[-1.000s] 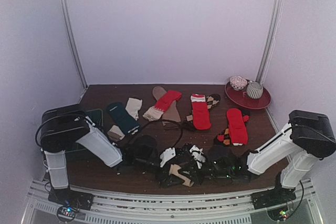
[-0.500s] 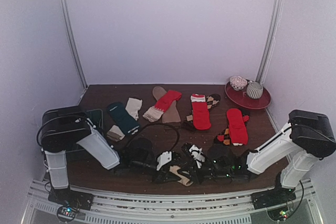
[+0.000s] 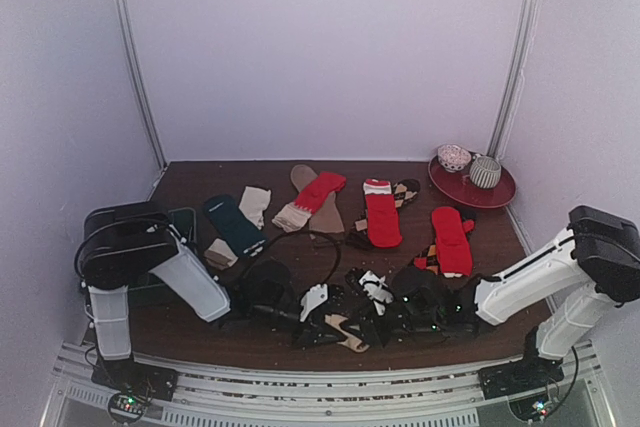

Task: Roll the socks
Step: Roll a pair of socks at the center of the board.

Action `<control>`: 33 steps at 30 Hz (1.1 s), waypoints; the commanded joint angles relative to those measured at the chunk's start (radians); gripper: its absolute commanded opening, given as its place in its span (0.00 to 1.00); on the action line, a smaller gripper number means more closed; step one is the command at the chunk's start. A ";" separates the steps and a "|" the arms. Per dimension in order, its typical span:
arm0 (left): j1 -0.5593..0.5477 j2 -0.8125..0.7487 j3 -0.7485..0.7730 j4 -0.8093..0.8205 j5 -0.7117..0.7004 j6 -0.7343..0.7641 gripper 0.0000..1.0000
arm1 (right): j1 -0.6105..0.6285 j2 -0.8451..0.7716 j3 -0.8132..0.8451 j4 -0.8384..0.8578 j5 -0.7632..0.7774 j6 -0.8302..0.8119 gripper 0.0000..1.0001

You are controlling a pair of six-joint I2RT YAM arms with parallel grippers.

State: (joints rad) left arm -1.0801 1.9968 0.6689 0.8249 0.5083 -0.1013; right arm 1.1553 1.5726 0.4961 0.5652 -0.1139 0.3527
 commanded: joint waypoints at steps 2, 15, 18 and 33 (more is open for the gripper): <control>-0.001 0.086 -0.016 -0.236 -0.105 -0.113 0.00 | 0.007 -0.174 -0.045 -0.245 0.094 0.012 0.52; -0.001 0.089 -0.006 -0.261 -0.102 -0.123 0.00 | 0.040 -0.090 -0.117 -0.050 0.046 0.156 0.59; -0.001 0.094 -0.008 -0.260 -0.103 -0.122 0.00 | 0.048 -0.037 -0.096 -0.033 0.038 0.172 0.57; -0.001 -0.010 -0.014 -0.269 -0.202 -0.030 0.48 | -0.014 0.023 -0.264 0.080 -0.085 0.439 0.19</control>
State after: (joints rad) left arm -1.0843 2.0014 0.6907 0.8089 0.4690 -0.1875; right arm 1.1805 1.5562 0.3477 0.6907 -0.1104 0.6785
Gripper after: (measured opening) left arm 0.309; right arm 0.259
